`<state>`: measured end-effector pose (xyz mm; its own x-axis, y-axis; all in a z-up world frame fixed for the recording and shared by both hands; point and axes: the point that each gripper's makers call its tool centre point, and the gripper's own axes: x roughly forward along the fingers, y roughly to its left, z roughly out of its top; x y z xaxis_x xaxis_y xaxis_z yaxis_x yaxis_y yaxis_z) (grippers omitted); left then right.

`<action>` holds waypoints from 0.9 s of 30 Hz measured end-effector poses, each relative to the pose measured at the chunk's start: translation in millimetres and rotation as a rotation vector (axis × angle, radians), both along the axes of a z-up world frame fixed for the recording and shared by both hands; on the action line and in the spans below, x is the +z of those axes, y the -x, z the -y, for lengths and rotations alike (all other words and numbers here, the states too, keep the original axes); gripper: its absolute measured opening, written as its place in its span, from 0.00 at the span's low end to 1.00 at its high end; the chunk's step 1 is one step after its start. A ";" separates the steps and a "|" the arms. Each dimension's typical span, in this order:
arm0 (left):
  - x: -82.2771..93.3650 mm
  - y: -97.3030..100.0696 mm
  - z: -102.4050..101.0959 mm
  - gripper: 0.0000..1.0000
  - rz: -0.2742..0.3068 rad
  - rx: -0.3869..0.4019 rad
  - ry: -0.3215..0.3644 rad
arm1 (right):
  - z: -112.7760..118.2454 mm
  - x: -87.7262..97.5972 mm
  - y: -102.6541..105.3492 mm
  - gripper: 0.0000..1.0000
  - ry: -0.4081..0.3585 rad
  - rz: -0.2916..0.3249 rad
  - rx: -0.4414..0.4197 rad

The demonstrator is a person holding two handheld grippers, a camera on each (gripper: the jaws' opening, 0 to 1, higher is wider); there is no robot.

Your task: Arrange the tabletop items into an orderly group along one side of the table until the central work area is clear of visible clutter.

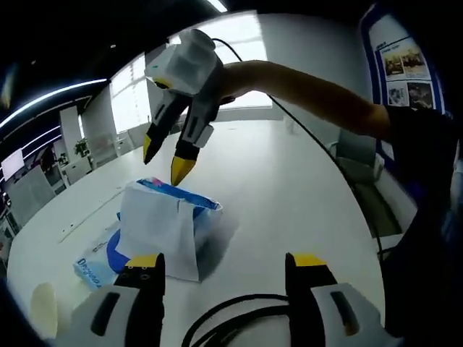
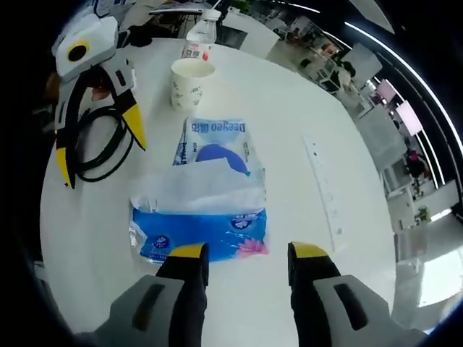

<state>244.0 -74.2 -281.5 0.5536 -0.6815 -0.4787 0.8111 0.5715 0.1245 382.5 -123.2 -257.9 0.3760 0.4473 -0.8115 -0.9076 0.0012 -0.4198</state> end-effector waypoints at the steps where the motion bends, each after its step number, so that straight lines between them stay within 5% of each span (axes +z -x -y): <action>1: -0.6 -1.8 -0.2 0.65 -0.007 0.002 0.000 | -1.3 2.1 -2.2 0.41 -0.005 0.005 0.001; 27: -11.6 -23.4 -1.8 0.50 -0.036 0.012 -0.013 | -3.2 -9.2 -7.1 0.23 -0.027 0.012 -0.019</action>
